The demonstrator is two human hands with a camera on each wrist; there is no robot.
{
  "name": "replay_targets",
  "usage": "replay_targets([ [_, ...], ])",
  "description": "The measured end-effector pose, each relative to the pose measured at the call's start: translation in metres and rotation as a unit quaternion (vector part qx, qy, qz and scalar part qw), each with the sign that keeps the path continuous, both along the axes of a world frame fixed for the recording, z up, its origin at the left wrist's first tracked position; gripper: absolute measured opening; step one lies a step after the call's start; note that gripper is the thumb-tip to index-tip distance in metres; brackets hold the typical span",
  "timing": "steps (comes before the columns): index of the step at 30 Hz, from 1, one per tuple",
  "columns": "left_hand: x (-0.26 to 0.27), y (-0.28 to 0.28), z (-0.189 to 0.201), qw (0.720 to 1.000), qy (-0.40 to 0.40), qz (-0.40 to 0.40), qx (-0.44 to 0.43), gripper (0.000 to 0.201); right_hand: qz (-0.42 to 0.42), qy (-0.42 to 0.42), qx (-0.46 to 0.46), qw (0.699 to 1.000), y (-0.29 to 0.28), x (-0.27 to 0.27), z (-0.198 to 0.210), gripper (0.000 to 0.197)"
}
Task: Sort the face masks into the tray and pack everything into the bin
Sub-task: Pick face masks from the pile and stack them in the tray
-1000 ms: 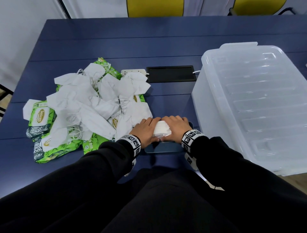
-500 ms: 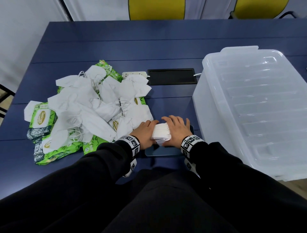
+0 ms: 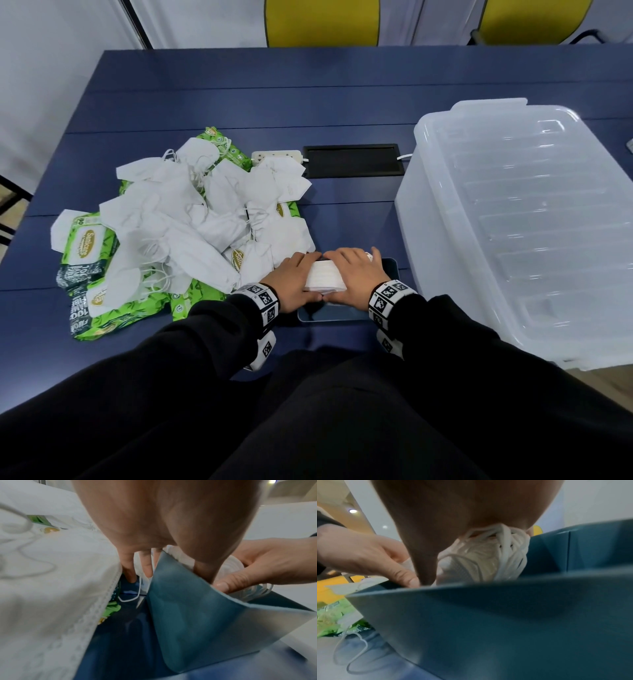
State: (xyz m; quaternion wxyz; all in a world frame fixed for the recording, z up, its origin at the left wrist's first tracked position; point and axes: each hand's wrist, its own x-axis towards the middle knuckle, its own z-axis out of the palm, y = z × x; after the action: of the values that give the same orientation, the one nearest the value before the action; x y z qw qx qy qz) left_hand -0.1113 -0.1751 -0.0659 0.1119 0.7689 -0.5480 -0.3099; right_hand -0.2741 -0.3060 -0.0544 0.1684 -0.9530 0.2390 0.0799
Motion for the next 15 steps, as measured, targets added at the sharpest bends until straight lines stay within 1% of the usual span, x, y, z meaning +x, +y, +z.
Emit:
replay_targets([
  [5,-0.003,0.004,0.002,1.000,-0.010,0.018,0.001,0.099,0.006,-0.007,-0.023,1.000,-0.001,-0.001,-0.001,0.087],
  [10,-0.003,0.004,0.007,0.999,0.013,0.037,-0.006,0.102,-0.006,0.010,-0.014,1.000,-0.003,0.001,0.002,0.084],
  [15,-0.001,0.007,0.010,0.998,0.031,0.051,-0.030,0.109,-0.023,-0.017,-0.023,0.999,-0.003,-0.001,0.005,0.092],
])
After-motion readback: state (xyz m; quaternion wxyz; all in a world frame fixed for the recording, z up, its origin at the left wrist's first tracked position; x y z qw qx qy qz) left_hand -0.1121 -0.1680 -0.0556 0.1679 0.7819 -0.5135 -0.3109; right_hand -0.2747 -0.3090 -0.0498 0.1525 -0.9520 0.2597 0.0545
